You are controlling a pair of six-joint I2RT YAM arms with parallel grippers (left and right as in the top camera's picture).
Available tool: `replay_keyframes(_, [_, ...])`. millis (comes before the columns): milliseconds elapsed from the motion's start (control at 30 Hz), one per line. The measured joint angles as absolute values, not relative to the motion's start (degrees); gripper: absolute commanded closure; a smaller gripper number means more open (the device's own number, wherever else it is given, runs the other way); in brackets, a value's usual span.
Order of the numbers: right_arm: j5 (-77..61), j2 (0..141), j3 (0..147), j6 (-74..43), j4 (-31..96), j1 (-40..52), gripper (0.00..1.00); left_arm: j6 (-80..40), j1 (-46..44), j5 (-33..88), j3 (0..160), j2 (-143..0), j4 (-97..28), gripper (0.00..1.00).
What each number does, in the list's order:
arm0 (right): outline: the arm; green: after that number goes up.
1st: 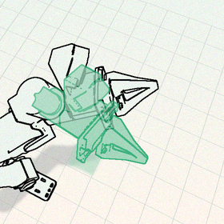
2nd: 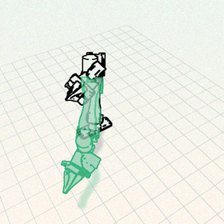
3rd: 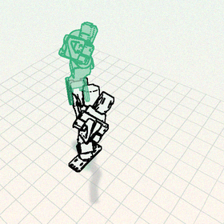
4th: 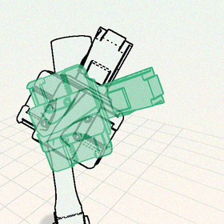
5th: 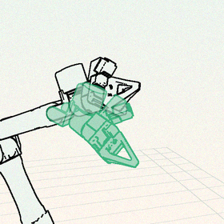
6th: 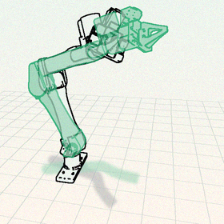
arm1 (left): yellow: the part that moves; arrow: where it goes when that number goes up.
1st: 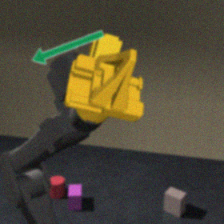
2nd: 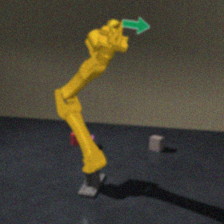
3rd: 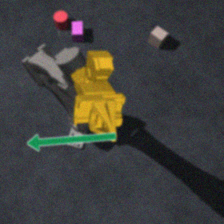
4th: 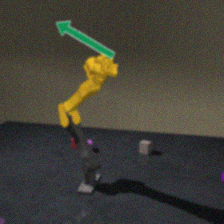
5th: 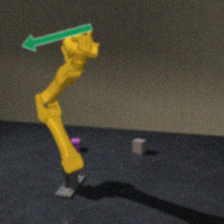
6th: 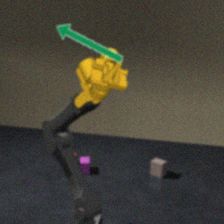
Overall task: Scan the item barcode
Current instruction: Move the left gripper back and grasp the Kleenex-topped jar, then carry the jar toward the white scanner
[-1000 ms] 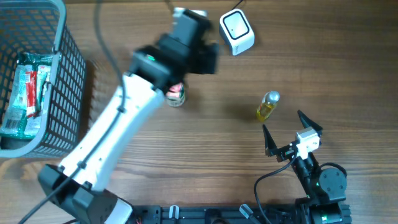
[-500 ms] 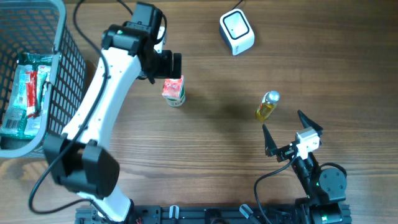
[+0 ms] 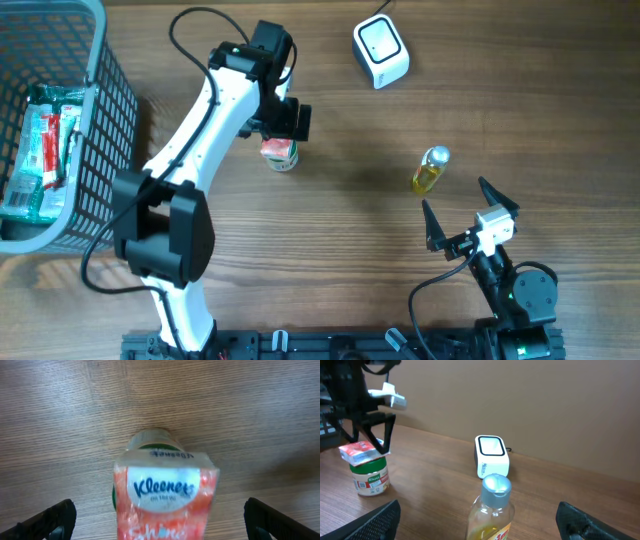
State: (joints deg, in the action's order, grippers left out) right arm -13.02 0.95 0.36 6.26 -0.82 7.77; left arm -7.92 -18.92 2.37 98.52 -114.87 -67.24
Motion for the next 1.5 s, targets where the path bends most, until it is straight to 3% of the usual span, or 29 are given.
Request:
replay_keyframes(367, [-13.0,1.0,0.4,6.3,-0.8,7.8,0.00,-8.0,-19.0,2.5,95.0,-116.7,-63.7,0.01])
replay_keyframes(400, [-13.0,1.0,0.4,6.3,-0.8,7.8,0.00,-8.0,-19.0,2.5,94.6,-116.7,-63.6,0.08])
replay_keyframes(533, [-13.0,1.0,0.4,6.3,-0.8,7.7,0.00,-8.1,-19.0,2.9,94.0,-116.7,-63.6,0.16])
replay_keyframes(800, [-13.0,1.0,0.4,6.3,-0.8,7.8,0.00,-10.0,-19.0,3.6,92.2,-116.7,-61.3,0.20])
replay_keyframes(1100, [-13.0,1.0,0.4,6.3,-0.8,7.7,0.00,-10.9,-19.1,3.8,89.0,-116.8,-59.1,0.41])
replay_keyframes(1500, [-13.0,1.0,0.4,6.3,-0.8,7.8,0.00,-11.3,-25.3,4.0,89.0,-116.8,-58.6,0.41])
